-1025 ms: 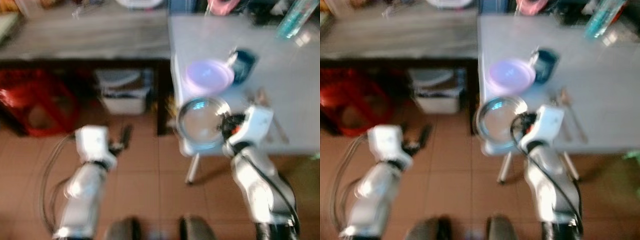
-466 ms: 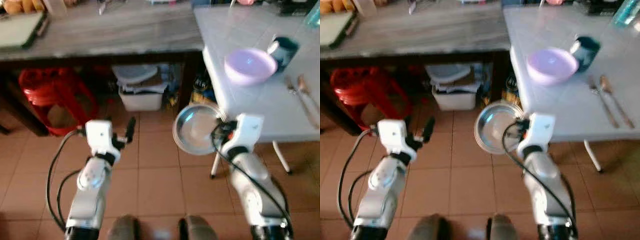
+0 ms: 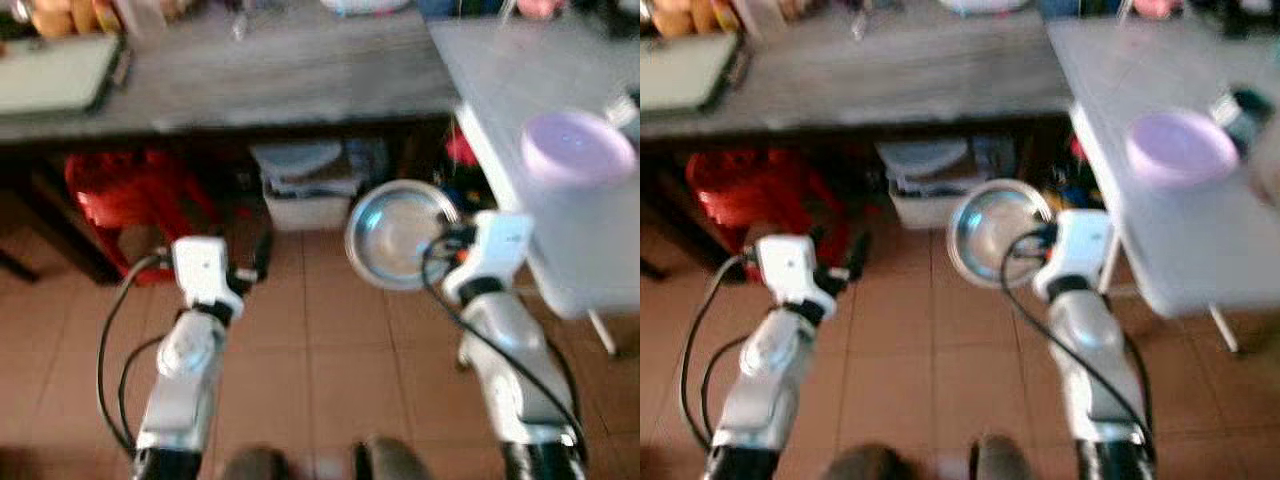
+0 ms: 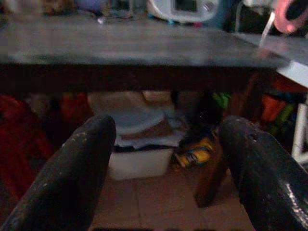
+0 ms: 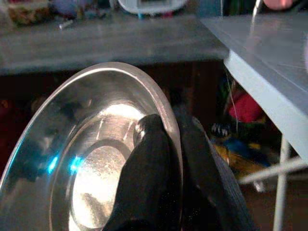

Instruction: Setting the table

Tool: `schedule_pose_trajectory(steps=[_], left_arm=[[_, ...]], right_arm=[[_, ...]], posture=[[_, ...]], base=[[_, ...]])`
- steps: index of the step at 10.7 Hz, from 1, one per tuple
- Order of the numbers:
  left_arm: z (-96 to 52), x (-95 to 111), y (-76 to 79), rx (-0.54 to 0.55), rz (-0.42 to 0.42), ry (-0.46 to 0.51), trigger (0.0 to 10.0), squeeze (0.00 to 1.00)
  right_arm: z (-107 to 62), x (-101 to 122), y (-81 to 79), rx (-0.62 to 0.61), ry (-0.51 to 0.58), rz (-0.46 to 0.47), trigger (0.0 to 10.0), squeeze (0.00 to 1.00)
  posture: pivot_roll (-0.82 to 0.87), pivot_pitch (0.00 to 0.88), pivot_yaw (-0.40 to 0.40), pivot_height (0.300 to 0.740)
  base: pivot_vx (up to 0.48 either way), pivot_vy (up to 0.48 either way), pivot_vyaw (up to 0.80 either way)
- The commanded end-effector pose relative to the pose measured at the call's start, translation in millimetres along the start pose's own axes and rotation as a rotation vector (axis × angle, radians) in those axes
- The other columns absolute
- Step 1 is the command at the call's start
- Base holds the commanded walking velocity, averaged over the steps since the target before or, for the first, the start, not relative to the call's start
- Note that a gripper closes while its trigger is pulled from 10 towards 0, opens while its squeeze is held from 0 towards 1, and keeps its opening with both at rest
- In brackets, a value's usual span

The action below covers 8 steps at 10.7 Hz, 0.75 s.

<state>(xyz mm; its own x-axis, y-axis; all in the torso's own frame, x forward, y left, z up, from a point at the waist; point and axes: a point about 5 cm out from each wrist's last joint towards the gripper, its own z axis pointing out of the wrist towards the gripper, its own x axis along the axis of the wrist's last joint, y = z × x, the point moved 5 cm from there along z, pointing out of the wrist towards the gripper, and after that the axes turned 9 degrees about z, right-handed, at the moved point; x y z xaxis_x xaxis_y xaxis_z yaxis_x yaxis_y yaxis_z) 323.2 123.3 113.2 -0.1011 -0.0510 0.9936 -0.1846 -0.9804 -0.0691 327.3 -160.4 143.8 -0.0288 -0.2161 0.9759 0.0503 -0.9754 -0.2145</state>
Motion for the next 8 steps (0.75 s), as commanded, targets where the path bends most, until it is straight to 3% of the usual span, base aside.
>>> schedule_pose_trajectory(steps=[1, 8], left_arm=[[-3.1, -2, -9.4, 0.026, 0.026, -0.011, 10.0, 0.0], [-1.0, 2, -3.5, 0.007, 0.029, 0.001, 10.0, 0.0]], right_arm=[[-0.6, 1, -6.4, 0.012, 0.014, 0.008, 10.0, 0.0], [5.8, 12, -13.3, 0.036, 0.072, -0.022, 10.0, 0.0]], posture=[[-0.09, 0.122, 0.022, 0.74], [-0.08, 0.118, 0.033, 0.74]], base=[[0.48, 0.0, 0.0], [0.48, 0.0, 0.0]])
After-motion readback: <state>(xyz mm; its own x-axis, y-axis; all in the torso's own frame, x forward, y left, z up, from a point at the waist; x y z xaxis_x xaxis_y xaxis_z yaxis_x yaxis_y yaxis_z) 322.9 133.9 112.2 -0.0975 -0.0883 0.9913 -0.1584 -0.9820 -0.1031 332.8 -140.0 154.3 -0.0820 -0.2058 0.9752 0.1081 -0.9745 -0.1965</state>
